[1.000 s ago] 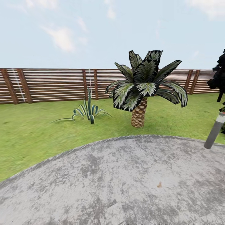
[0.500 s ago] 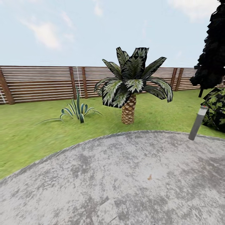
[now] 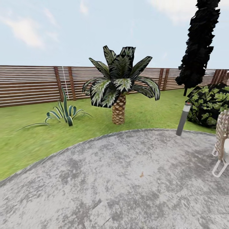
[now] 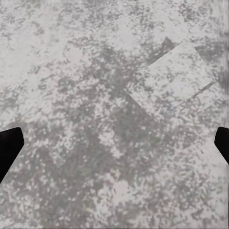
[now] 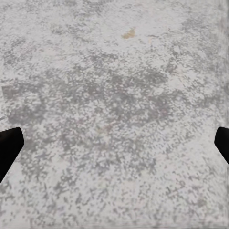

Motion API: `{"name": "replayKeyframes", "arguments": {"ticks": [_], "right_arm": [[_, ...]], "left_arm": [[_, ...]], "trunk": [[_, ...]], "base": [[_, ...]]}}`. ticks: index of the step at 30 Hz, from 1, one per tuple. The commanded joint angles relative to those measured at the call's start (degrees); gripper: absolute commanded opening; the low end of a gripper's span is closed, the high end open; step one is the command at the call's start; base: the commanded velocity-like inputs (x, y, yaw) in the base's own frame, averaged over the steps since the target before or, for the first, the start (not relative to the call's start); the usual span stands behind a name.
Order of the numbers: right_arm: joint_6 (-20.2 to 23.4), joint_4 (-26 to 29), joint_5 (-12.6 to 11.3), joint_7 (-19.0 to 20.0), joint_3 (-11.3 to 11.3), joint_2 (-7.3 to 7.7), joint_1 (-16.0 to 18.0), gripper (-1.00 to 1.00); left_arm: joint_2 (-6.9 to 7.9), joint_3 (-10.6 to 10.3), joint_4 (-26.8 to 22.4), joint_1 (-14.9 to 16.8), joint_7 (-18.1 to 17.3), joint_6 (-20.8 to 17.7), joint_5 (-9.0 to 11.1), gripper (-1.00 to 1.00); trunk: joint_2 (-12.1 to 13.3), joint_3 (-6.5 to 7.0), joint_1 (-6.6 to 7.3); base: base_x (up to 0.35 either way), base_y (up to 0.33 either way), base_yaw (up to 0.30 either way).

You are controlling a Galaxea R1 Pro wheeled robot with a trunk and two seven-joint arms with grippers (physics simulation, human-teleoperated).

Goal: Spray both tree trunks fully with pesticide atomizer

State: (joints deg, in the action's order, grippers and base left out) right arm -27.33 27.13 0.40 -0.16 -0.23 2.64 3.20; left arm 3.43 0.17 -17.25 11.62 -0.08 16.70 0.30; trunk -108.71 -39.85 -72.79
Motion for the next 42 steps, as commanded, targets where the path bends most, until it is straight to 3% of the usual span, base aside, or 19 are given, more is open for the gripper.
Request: {"name": "replayKeyframes", "arguments": {"ticks": [1,42], "right_arm": [[-0.2,-0.1,0.0,0.0,0.0,0.00,0.0,1.00],[-0.2,-0.1,0.0,0.0,0.0,0.00,0.0,1.00]], "left_arm": [[0.01,0.0,0.0,0.0,0.0,0.2,0.0,1.00],[0.04,0.0,0.0,0.0,0.0,0.2,0.0,1.00]], "trunk": [[-0.4,-0.24,-0.22],[-16.9,-7.60,-9.22]], "base": [[0.000,0.000,-0.273],[0.000,0.000,-0.273]]}}
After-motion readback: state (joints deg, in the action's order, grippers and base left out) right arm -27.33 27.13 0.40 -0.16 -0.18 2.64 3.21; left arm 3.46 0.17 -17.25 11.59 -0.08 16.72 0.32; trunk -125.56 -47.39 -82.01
